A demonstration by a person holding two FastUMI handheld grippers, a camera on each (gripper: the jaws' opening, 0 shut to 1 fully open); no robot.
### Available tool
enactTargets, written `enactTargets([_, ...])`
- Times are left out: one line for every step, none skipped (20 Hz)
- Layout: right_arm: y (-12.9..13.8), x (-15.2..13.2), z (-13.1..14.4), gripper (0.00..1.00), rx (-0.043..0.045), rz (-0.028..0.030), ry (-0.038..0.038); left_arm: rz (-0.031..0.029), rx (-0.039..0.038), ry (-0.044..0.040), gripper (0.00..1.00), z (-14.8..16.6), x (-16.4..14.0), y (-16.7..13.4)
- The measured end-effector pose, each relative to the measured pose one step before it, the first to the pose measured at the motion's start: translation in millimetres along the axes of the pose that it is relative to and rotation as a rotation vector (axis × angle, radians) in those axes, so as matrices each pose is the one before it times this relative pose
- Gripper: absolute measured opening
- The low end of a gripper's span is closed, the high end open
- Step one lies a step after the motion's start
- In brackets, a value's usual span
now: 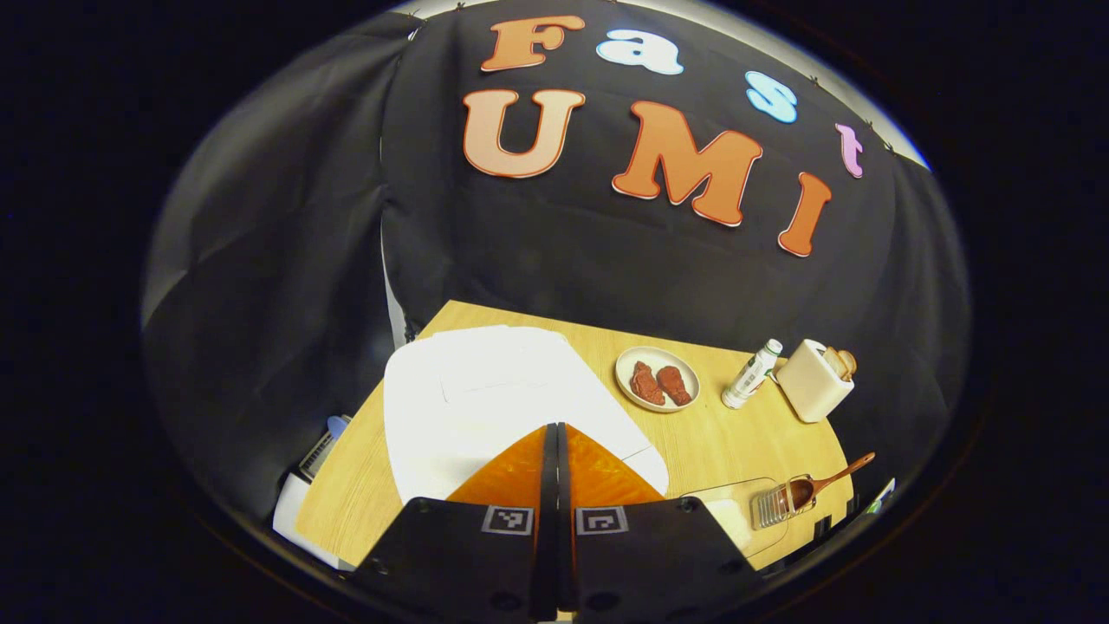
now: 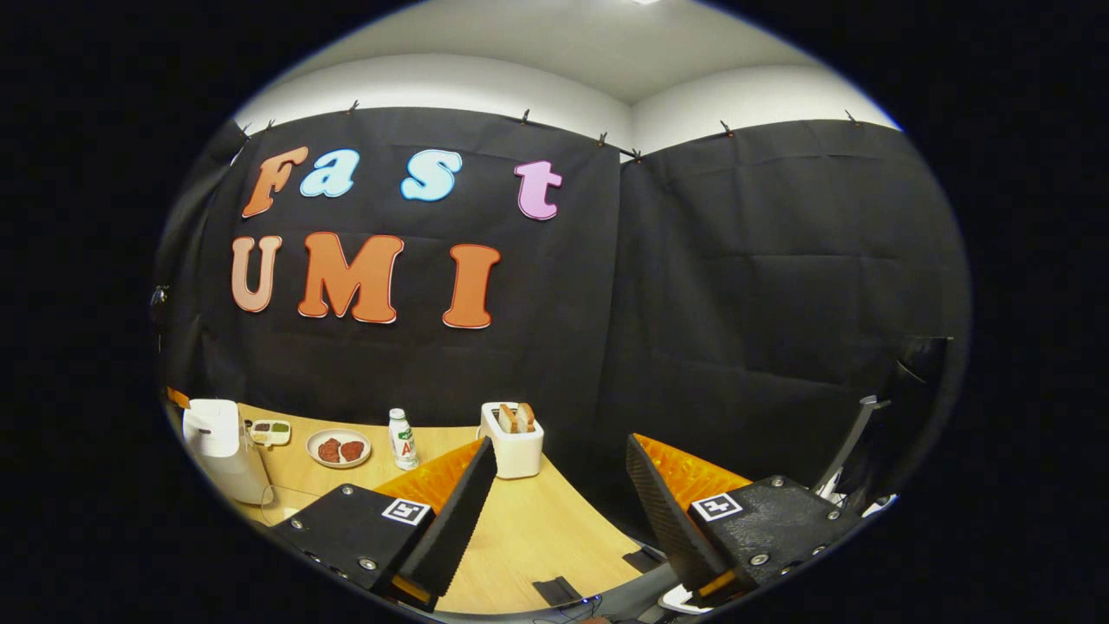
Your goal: Close the left gripper, press the button to open the rice cooker; take a wooden spoon from the chopstick holder with the right hand, scoop a spoonful of rice and pour it into the rice cooker, then put the wooden spoon back into the chopstick holder.
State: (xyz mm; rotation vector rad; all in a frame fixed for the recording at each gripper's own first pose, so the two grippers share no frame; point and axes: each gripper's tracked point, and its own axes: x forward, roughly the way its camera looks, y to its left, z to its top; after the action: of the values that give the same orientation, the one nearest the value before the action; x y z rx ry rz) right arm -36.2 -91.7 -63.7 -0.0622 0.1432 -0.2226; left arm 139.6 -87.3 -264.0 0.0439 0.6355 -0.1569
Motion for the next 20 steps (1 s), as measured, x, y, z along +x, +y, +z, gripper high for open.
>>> enactTargets([-2.21, -1.29, 1.42, 0.94, 0.00209, -0.00504, -0.00352, 0.00211, 0.00288, 0.01723, 0.05, -6.19, 7.06, 1.15])
enactTargets([-1.27, -1.08, 0.98, 0.94, 0.00343, -0.00139, -0.00418, 0.00087, -0.00236, 0.01652, 0.05, -4.98, 5.79, 0.51])
enactTargets([-1.02, -1.89, 2.30, 0.94, 0.00416, 0.00125, -0.00623, 0.00130, -0.00541, 0.02053, 0.04, -6.15, 5.94, 0.84])
enactTargets([0.20, -2.05, 2.89, 0.94, 0.00384, 0.00328, -0.00966, 0.00628, -0.00304, 0.01782, 0.05, -5.57, 4.67, 1.84])
enactTargets([1.57, -1.82, 4.41, 0.94, 0.00288, 0.00686, -0.01286, 0.00706, -0.00066, 0.01700, 0.05, -5.31, 3.94, 2.44])
enactTargets([1.48, -2.88, 4.38, 0.94, 0.00112, 0.00579, -0.01443, 0.00519, 0.00064, 0.01846, 0.05, -6.25, 4.39, 1.20])
enactTargets([1.31, -1.10, 5.02, 0.94, -0.00190, 0.00378, -0.01449, 0.00161, -0.00261, 0.01819, 0.04, -6.09, 3.04, 0.90])
enactTargets([0.83, -0.59, 3.58, 0.94, -0.00328, 0.00049, -0.01376, -0.00200, 0.00200, -0.01619, 0.04, 5.14, -3.64, -0.01])
enactTargets([1.17, -0.50, 3.89, 0.94, -0.00239, -0.00157, -0.01095, 0.00181, 0.00605, 0.00120, 0.05, -0.37, 4.31, 0.51])
enactTargets([-0.13, 0.02, 1.59, 0.94, 0.00166, -0.00084, -0.00548, 0.00619, 0.00124, 0.02253, 0.04, -2.80, -0.73, 2.48])
enactTargets([0.25, -0.73, 0.91, 0.94, 0.00650, 0.00190, -0.00251, 0.00290, 0.00011, -0.00299, 0.04, -0.26, 0.52, -0.95])
enactTargets([1.56, -0.28, 0.66, 0.94, 0.01053, 0.00332, -0.00170, 0.00229, 0.00228, 0.01295, 0.05, -2.47, -2.03, 0.22])
enactTargets([1.38, 0.41, -0.44, 0.94, 0.01012, 0.00276, -0.00045, 0.00252, 0.00122, 0.00139, 0.05, 0.51, 0.33, -0.75])
enactTargets([0.14, 0.11, -0.31, 0.94, 0.00699, 0.00199, 0.00121, 0.00070, 0.00629, 0.01327, 0.05, -1.70, 2.35, 0.93])
enactTargets([0.40, -0.86, -2.19, 0.94, 0.00312, -0.00008, 0.00445, -0.00275, -0.00614, 0.01386, 0.05, -3.48, 0.48, 0.84])
enactTargets([-0.47, 0.87, -0.55, 0.94, 0.00108, -0.00247, 0.00097, -0.00557, -0.00003, -0.00795, 0.05, 2.36, -1.00, -0.85])
enactTargets([-0.76, -0.53, -0.24, 0.94, 0.00284, -0.00363, -0.00293, -0.00278, 0.00331, 0.00128, 0.05, -2.23, 1.53, -0.83])
enactTargets([0.09, -0.41, 1.38, 0.94, 0.00702, -0.00112, -0.00153, -0.00355, 0.00567, -0.00875, 0.05, 1.32, -0.46, 0.04])
enactTargets([0.50, -0.34, -0.52, 0.94, 0.00971, 0.00261, 0.00276, -0.00205, 0.00145, -0.00287, 0.05, 0.38, 0.40, 0.33])
enactTargets([1.73, -1.34, -1.09, 0.94, 0.00764, 0.00614, 0.00408, -0.00108, -0.00292, 0.00013, 0.05, 1.88, -0.12, 0.36])
